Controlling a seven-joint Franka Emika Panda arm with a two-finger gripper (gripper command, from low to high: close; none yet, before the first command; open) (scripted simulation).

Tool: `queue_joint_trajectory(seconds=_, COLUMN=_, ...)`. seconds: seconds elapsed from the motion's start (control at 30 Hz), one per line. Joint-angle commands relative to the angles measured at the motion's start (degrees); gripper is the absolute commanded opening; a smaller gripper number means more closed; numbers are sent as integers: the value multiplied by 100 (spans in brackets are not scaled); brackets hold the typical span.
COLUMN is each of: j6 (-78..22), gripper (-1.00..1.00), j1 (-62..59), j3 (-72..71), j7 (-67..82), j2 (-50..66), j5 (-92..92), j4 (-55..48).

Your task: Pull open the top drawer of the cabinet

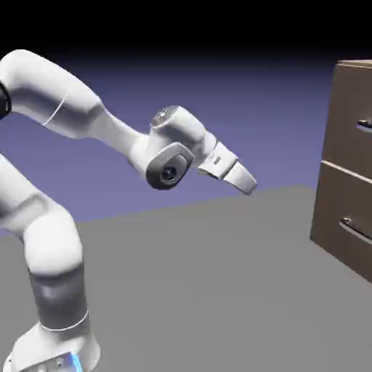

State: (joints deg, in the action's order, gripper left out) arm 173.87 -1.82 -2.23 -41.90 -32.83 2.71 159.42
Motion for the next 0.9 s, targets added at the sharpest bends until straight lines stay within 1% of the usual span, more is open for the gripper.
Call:
queue_joint_trajectory(seconds=0.0, j6=-12, gripper=0, j1=-208, j3=-185, j7=46, j2=-15, j5=225, j4=-132)
queue_joint_trajectory(seconds=0.87, j6=-315, gripper=0, j1=-5607, j3=-4985, j7=1254, j2=-392, j5=6075, j4=-3549)
